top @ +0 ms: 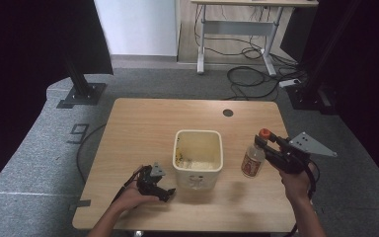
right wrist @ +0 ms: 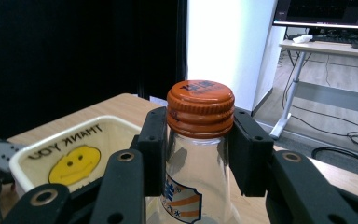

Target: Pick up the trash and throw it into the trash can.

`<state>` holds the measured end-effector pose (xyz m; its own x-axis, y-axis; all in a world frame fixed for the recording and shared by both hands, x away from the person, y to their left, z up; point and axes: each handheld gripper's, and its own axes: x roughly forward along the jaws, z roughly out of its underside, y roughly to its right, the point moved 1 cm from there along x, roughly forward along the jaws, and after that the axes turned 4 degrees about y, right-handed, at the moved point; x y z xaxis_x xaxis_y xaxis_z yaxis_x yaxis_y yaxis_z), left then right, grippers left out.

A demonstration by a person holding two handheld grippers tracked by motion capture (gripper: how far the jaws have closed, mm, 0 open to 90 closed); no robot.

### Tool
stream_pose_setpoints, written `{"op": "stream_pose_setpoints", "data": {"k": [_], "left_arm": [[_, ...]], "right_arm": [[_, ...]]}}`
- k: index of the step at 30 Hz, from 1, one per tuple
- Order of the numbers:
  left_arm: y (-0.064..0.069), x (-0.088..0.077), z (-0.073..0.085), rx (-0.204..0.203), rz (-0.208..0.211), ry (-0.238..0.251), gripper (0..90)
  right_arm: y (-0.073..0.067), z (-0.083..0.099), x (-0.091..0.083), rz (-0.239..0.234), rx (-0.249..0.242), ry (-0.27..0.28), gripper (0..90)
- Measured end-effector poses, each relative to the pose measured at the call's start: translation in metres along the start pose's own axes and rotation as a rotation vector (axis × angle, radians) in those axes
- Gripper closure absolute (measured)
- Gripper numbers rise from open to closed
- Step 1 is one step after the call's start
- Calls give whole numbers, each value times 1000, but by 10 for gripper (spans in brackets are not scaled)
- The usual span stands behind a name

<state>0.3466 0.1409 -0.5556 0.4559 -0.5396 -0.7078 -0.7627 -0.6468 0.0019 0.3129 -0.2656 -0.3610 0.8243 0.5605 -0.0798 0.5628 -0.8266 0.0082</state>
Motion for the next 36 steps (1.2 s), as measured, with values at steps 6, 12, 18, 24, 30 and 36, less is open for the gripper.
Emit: {"op": "stream_pose_setpoints", "data": {"k": [6, 12, 18, 24, 30, 36], "left_arm": [[0, 0, 0, -2, 0, 1, 0], [0, 0, -1, 7, 6, -3, 0], [0, 1, -1, 7, 6, -3, 0], [0, 1, -1, 7, 7, -3, 0], [0, 1, -1, 7, 6, -3, 0], [1, 1, -1, 7, 5, -2, 0]], "right_arm": [[-8, -12, 5, 9, -15, 0, 612], [-15, -25, 9, 2, -13, 29, 613], [-20, -37, 13, -7, -5, 55, 614], [-24, -48, 16, -6, -7, 79, 615], [-29, -56, 23, -14, -5, 90, 615], [-34, -63, 28, -25, -8, 98, 616]]}}
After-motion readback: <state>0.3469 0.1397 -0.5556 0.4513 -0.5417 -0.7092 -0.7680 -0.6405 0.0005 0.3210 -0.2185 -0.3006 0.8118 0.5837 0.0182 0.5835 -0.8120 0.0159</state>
